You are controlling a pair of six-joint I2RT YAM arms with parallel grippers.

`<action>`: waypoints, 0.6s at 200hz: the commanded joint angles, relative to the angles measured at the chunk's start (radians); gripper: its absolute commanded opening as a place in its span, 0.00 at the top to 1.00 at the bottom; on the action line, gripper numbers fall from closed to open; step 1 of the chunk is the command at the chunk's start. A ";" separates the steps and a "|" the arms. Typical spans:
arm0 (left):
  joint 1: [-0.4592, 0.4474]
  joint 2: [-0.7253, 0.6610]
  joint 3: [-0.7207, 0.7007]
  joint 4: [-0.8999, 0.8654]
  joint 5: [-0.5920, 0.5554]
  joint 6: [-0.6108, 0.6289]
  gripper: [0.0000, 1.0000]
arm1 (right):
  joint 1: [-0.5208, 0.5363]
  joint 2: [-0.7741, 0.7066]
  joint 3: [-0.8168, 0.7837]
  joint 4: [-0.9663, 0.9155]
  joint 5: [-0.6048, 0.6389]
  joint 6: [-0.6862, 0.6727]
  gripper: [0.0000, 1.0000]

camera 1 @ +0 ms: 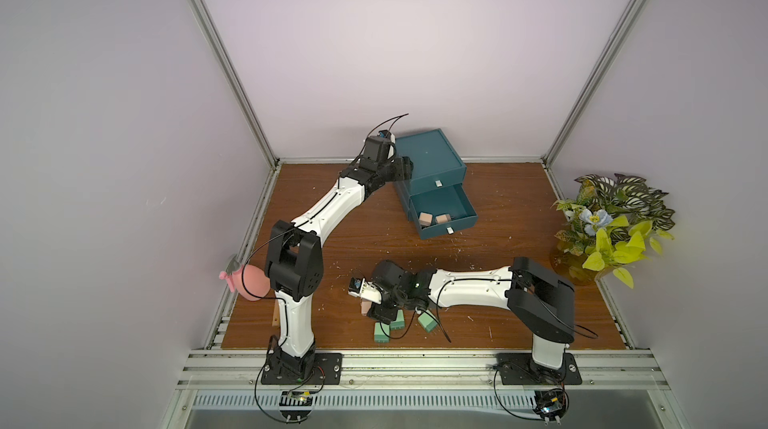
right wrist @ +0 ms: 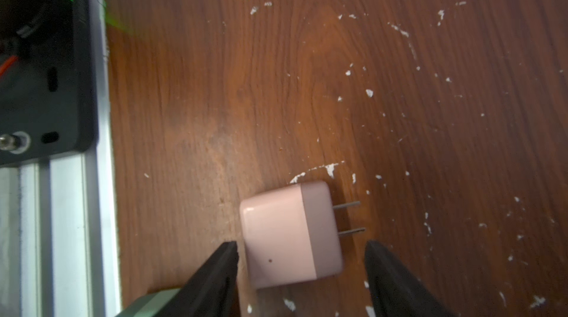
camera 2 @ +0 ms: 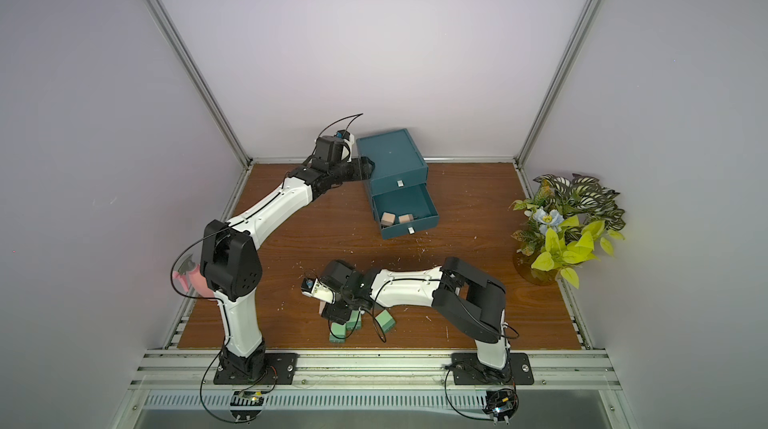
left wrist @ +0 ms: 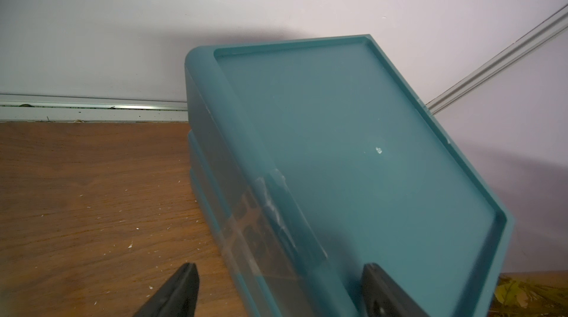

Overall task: Place the plugs into the drawer by color
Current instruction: Pick up the plug from the center of the board.

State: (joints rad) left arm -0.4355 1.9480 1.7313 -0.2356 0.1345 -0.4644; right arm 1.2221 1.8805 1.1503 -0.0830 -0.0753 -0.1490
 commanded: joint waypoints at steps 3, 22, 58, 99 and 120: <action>0.011 0.026 -0.026 -0.074 -0.015 0.010 0.21 | 0.007 0.002 0.054 -0.011 0.019 -0.044 0.30; 0.011 0.026 -0.027 -0.072 -0.013 0.009 0.21 | 0.007 0.012 0.061 -0.009 0.024 -0.049 0.32; 0.011 0.023 -0.029 -0.073 -0.010 0.007 0.21 | 0.007 0.035 0.079 -0.012 0.034 -0.047 0.34; 0.010 0.020 -0.031 -0.071 -0.009 0.007 0.21 | 0.006 0.050 0.089 -0.020 0.034 -0.046 0.35; 0.010 0.019 -0.032 -0.070 -0.010 0.008 0.21 | 0.006 0.055 0.093 -0.026 0.036 -0.042 0.35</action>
State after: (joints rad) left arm -0.4355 1.9476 1.7302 -0.2344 0.1345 -0.4648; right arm 1.2228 1.9392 1.2057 -0.0875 -0.0509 -0.1799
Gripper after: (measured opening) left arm 0.789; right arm 0.651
